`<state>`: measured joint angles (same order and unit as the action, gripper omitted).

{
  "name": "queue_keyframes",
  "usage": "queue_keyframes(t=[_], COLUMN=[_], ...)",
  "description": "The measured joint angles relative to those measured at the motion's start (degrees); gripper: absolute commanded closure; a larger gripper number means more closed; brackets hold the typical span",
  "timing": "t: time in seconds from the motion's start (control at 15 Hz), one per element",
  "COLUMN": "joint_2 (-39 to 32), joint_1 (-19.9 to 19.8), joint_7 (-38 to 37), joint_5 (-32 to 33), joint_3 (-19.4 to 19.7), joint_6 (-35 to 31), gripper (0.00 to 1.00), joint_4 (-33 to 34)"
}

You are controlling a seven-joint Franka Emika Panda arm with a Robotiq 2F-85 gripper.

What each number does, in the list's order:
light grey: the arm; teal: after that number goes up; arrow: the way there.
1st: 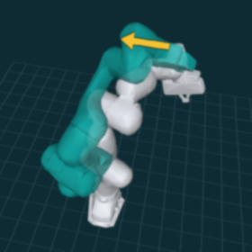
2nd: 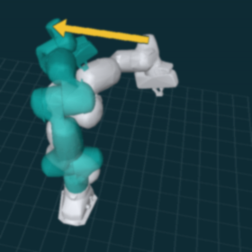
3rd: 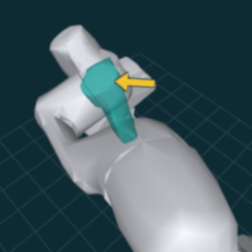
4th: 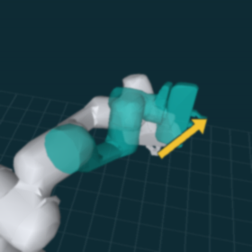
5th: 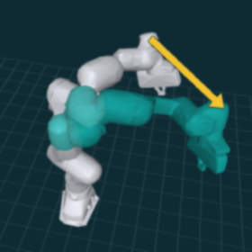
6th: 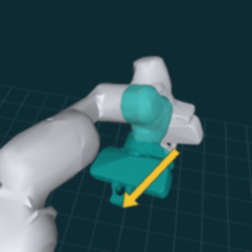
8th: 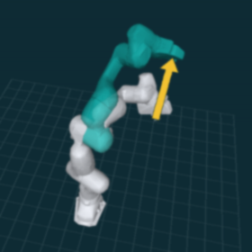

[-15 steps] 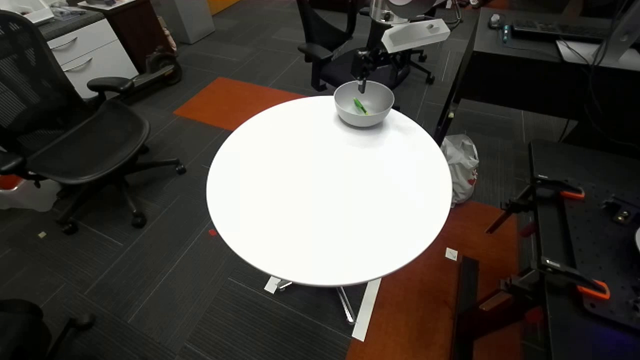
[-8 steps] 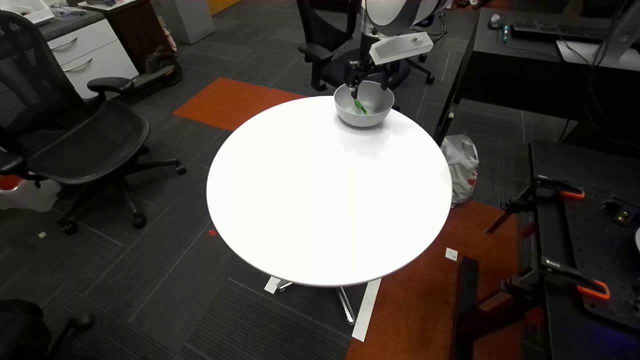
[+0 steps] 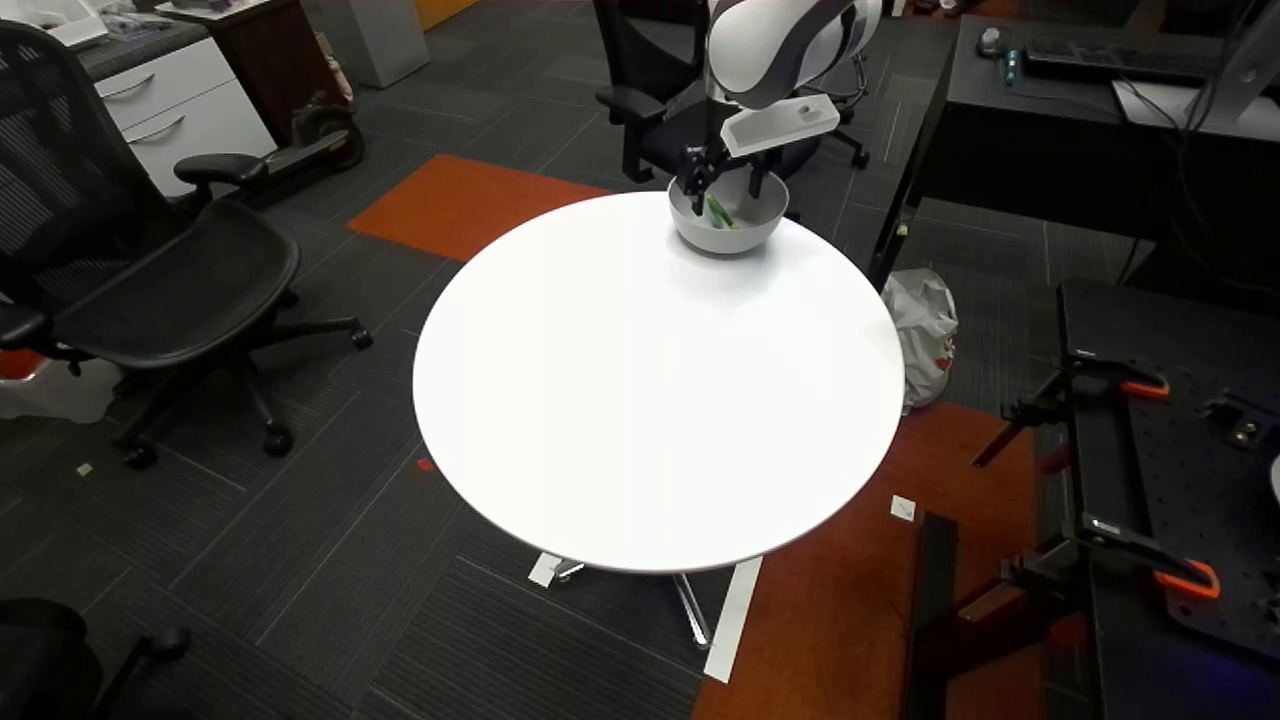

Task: Take the pen out of the bowl and put it on the table

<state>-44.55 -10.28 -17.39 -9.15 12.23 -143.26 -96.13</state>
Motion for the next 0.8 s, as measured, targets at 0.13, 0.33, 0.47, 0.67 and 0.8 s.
queue_keyframes(t=[0.13,0.33,0.47,0.67,0.8], joint_2=[-1.38,-2.99,-3.69,-4.35,-4.48], joint_1=[-0.02,-0.02,-0.02,-0.03,-0.06], joint_7=[0.00,-0.02,-0.03,-0.03,-0.04], joint_5=[-0.07,-0.07,-0.07,-0.07,-0.07], joint_3=[-0.01,-0.01,-0.01,-0.01,-0.01], joint_6=[0.05,0.06,0.08,0.11,0.13], gripper=[0.28,0.51,0.66,0.88,1.00], joint_4=[1.18,2.59,3.31,4.17,4.49])
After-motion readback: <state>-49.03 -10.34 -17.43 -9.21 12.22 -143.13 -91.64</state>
